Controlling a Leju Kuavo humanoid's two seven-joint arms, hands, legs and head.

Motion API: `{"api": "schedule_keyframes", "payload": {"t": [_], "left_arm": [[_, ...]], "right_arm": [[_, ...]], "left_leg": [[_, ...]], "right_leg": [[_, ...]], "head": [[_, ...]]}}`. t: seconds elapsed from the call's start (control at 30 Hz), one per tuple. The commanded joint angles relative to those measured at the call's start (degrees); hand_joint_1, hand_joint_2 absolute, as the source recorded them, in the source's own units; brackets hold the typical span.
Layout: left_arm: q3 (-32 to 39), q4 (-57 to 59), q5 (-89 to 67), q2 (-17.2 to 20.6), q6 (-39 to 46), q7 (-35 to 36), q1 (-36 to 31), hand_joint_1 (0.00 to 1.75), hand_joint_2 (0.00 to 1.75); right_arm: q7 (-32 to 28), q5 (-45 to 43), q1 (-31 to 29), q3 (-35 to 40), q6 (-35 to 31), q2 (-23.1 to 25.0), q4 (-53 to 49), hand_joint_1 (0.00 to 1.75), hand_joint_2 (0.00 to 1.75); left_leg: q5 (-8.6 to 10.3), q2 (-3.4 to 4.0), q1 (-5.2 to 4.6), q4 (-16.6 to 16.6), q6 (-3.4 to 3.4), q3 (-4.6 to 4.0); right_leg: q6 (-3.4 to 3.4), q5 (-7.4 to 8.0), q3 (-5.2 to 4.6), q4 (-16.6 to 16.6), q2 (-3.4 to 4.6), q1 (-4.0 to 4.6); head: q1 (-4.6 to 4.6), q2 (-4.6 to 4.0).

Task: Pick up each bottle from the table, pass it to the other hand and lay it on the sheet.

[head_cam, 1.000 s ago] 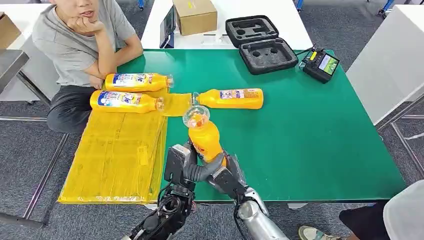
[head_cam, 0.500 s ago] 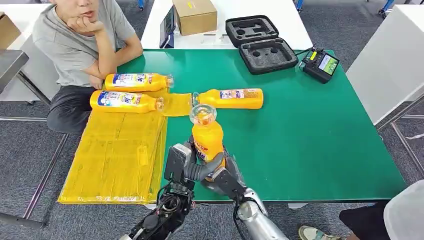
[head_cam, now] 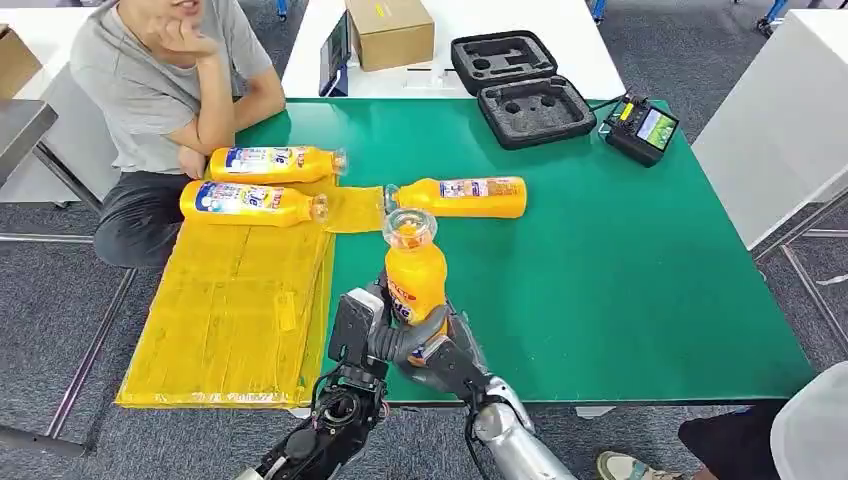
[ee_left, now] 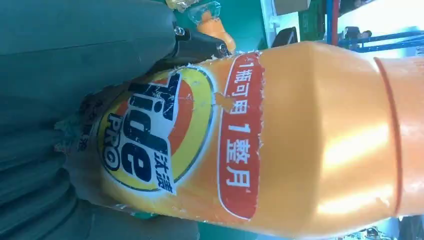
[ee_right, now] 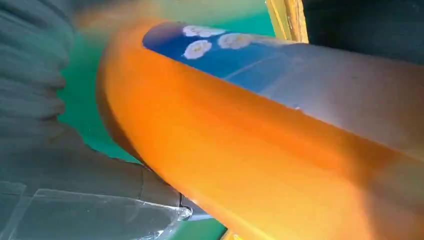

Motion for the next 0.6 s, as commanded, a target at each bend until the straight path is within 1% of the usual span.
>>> {"api": "schedule_keyframes", "payload": {"t": [0.03,0.07,0.1,0.17,0.2,0.3,0.33,0.43,0.5,0.53,0.6], "left_arm": [[-0.67,-0.1,-3.63,2.83,3.86,-1.19,-2.94,1.75,1.75],[-0.31,-0.64,-5.49,3.79,5.16,-1.11,-3.31,1.75,1.75],[0.56,-1.1,-6.42,4.91,5.71,-0.7,-3.75,1.75,1.75],[1.73,-1.98,-8.2,6.31,5.79,0.1,-3.98,1.75,1.75],[2.3,-2.33,-8.6,6.61,5.5,0.28,-4.01,1.75,1.75],[2.28,-3.39,-12.26,7.22,4.91,1.3,-3.69,1.75,1.75],[2.39,-3.63,-13.16,7.27,4.83,1.67,-3.58,1.75,1.75],[2.39,-3.63,-13.16,7.27,4.83,1.67,-3.58,1.75,1.75],[2.51,-3.82,-13.87,7.25,4.89,1.93,-3.43,1.75,1.75],[2.73,-3.71,-15.93,7.55,5.39,2.85,-3.45,1.75,1.75],[4.09,-4.91,-17.17,8.45,5.06,3.05,-2.83,1.75,1.75]], "right_arm": [[0.0,-0.41,-1.55,2.9,0.89,0.32,2.09,0.0,1.75],[0.0,-0.56,-1.3,2.9,1.06,0.27,1.64,0.0,1.75],[0.0,-0.67,-1.02,2.78,1.03,0.24,1.24,0.0,1.75],[0.0,-1.12,-0.54,2.38,1.29,0.12,0.62,0.0,1.75],[0.0,-1.23,-0.45,2.29,1.3,0.08,0.55,0.0,1.75],[0.0,-1.64,-0.16,2.42,1.46,-0.14,0.23,0.0,1.75],[0.0,-1.73,-0.11,2.47,1.46,-0.16,0.15,0.0,1.75],[0.0,-1.73,-0.11,2.47,1.46,-0.16,0.15,0.0,1.75],[0.0,-1.75,-0.06,2.49,1.42,-0.2,0.09,0.0,1.75],[0.0,-1.87,0.14,2.28,1.2,-0.22,-0.04,0.0,1.75],[0.0,-2.21,0.64,1.84,1.24,-0.29,-0.56,0.0,1.75]], "left_leg": [[-0.1,0.05,0.04,-0.01,-0.1,0.23],[-0.05,0.05,0.03,-0.01,-0.07,0.12],[-0.13,0.08,0.05,0.0,-0.12,0.29],[-0.05,0.06,0.04,-0.02,-0.09,0.15],[-0.12,0.08,0.08,-0.01,-0.15,0.31],[-0.03,0.07,0.03,-0.03,-0.08,0.13],[-0.09,0.07,0.05,-0.03,-0.12,0.27],[-0.01,0.02,0.03,-0.03,-0.07,0.11],[-0.1,0.06,0.06,0.0,-0.1,0.26],[-0.05,0.04,0.05,-0.01,-0.08,0.17],[-0.09,0.03,0.04,-0.02,-0.11,0.26]], "right_leg": [[-0.09,-0.07,0.2,-0.01,0.12,0.04],[-0.06,-0.02,0.1,-0.02,0.09,0.03],[-0.11,-0.09,0.24,0.01,0.16,0.04],[-0.08,-0.03,0.11,-0.01,0.11,0.03],[-0.13,-0.08,0.27,-0.01,0.16,0.06],[-0.07,-0.01,0.08,-0.02,0.12,0.03],[-0.11,-0.07,0.21,0.0,0.15,0.05],[-0.05,-0.02,0.07,-0.01,0.06,0.03],[-0.08,-0.08,0.23,-0.01,0.12,0.05],[-0.06,-0.05,0.15,-0.01,0.09,0.03],[-0.09,-0.09,0.23,0.0,0.1,0.02]], "head": [[0.0,0.0],[0.0,0.0],[0.0,0.0],[0.0,0.0],[0.0,0.0],[0.0,0.0],[0.0,0.0],[0.0,0.0],[0.0,0.0],[0.0,0.0],[0.0,0.0]]}}
